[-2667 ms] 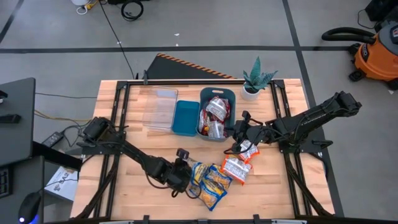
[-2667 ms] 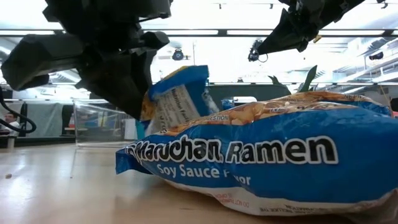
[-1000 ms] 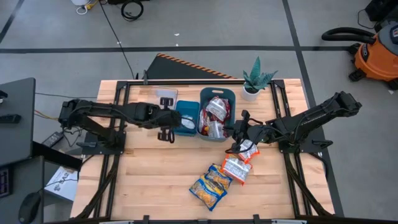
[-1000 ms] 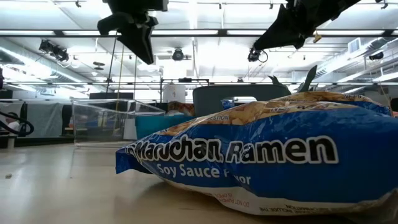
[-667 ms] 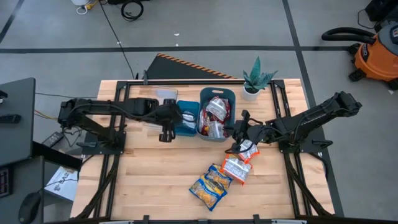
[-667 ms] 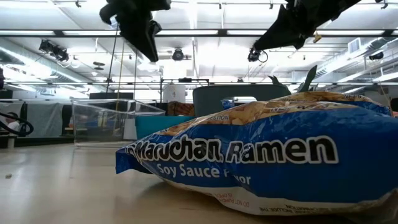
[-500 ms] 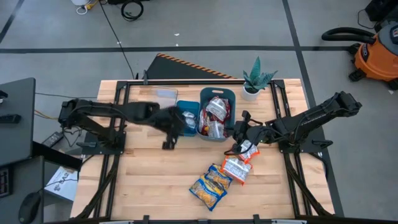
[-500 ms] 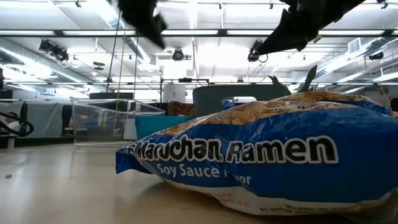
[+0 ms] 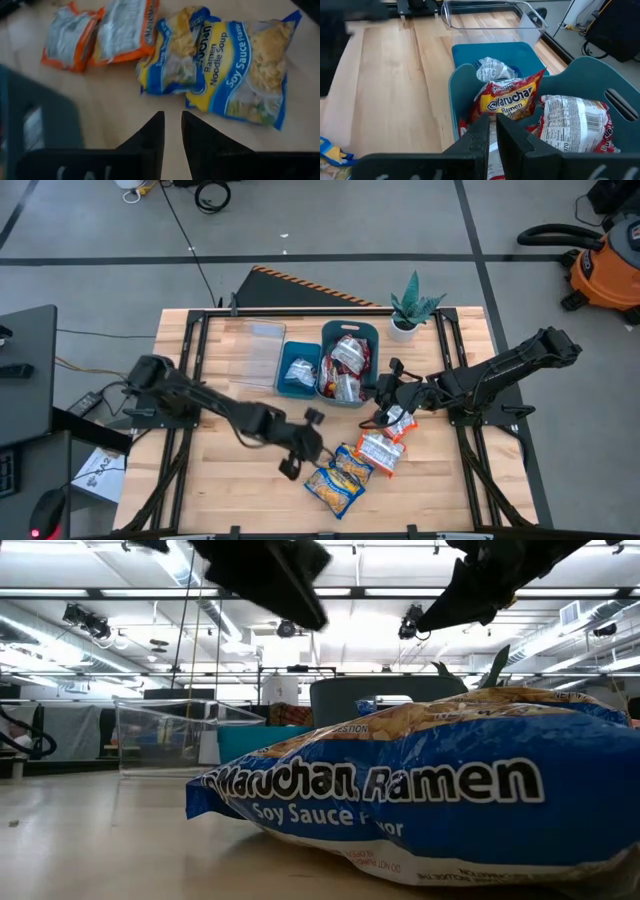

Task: Sort Maruchan noodles
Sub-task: Put the blue noodle pack into the blue bin

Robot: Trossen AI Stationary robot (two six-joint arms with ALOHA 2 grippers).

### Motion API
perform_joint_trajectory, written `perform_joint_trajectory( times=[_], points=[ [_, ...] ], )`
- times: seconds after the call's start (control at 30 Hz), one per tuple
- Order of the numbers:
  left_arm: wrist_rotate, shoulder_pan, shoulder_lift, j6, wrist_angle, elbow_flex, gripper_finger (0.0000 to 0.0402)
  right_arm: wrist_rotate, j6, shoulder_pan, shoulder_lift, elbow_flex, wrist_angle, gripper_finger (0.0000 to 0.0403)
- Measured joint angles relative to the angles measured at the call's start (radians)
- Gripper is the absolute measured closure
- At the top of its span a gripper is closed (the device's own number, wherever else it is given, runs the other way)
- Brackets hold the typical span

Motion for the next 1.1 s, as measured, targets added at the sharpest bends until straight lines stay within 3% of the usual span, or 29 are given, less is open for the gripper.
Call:
perform_joint_trajectory(
  times=[0.13,0.27,0.4,0.5,0.7,1.1],
  points=[
    [-0.009,-0.046,0.093,0.056,0.113,0.000,0.0295,0.000,0.001,0.000,0.000,0.000,-0.001,0.0364],
    [-0.054,-0.076,0.151,0.114,0.146,0.000,0.0237,0.000,0.006,0.000,0.000,0.000,-0.002,0.0364],
    [-0.089,-0.088,0.197,0.267,0.160,0.000,0.0183,0.001,0.006,0.000,0.000,0.000,-0.003,0.0364],
    [-0.113,-0.088,0.228,0.341,0.205,0.000,0.0166,0.005,0.010,0.000,0.000,0.000,-0.002,0.0364],
    [-0.129,-0.087,0.292,0.463,0.264,0.000,0.0179,0.007,0.015,0.000,0.000,0.000,0.007,0.0364],
    [-0.223,-0.084,0.263,0.469,0.300,0.001,0.0244,0.009,0.014,0.000,0.000,0.000,0.007,0.0364]
  ],
)
